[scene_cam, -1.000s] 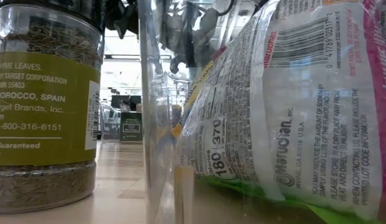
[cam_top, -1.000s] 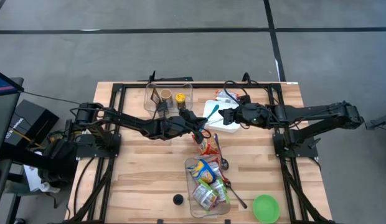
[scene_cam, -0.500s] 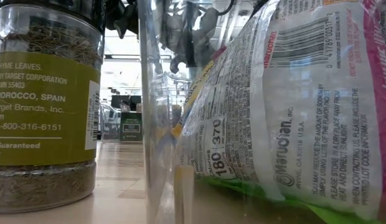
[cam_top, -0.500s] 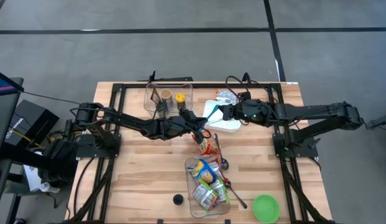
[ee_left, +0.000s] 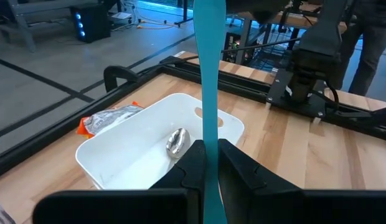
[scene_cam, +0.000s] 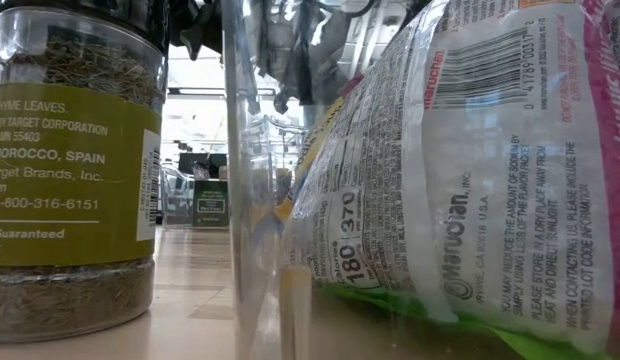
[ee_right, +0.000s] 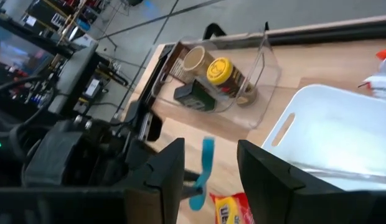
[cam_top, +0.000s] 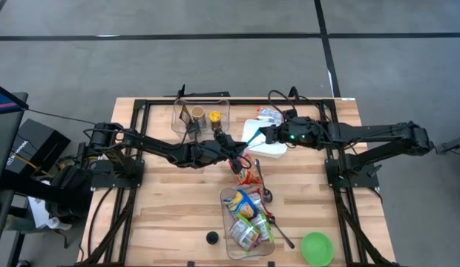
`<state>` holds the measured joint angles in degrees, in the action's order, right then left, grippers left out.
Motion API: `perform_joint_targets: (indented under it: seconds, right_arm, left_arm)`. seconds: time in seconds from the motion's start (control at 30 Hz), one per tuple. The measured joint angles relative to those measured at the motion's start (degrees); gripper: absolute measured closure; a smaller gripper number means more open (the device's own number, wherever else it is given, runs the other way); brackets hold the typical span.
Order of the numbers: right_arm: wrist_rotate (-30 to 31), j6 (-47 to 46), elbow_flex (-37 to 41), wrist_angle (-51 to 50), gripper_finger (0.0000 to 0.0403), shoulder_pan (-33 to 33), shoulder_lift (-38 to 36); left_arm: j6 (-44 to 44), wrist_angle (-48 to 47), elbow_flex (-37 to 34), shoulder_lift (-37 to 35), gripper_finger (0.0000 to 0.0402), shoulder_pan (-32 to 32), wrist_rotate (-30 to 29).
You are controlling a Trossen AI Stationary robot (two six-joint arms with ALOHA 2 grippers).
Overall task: Pick & Place Food Item
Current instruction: Put the blue spoon into the white bin
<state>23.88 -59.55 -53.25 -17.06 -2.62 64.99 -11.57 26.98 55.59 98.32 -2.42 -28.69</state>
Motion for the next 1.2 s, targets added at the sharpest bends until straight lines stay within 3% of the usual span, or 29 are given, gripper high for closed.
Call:
perform_joint_targets:
  seconds: [0.5,1.2]
  right_arm:
    - [-4.64,-0.02,-0.02,5.11,0.0285,-0.03,7.45]
    - [-6.10,-1.11,-0.04,0.70,0.0295,-0.03,6.36]
  left_arm:
    - [4.05,-4.85,0.00,-0.05,0.0380,-0.24,-0.04]
    - [4.04,-6.29,-0.02,-0.09,0.0380,-0.24,0.04]
